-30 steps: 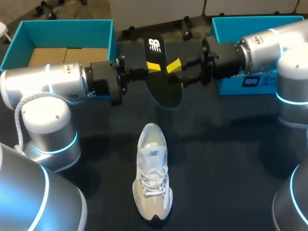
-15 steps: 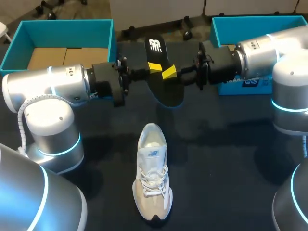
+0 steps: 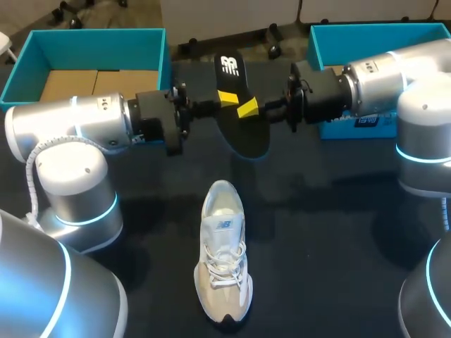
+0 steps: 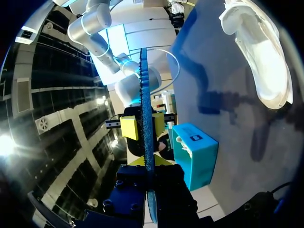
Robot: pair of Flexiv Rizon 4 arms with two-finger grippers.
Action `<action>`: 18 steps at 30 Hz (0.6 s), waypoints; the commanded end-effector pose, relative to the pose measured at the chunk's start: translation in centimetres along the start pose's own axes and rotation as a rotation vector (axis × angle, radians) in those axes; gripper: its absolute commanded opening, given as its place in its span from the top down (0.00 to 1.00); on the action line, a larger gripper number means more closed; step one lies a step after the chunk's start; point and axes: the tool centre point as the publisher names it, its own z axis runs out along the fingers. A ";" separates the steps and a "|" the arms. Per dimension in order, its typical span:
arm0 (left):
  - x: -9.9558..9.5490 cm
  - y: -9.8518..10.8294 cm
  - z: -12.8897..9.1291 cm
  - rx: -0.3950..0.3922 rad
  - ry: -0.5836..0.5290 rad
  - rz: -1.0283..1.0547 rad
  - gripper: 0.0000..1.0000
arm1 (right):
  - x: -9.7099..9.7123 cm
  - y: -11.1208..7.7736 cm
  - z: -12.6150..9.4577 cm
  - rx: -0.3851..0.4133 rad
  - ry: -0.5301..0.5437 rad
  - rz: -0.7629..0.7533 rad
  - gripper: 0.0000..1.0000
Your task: Take the shoe out of the shoebox, open the shoe tongue, remove and reinsert the insole, then place the shoe into the shoebox
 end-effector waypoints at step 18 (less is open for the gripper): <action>0.1 -0.4 0.0 0.030 0.013 0.000 1.00 | -0.3 0.2 -0.2 0.004 0.015 -0.013 1.00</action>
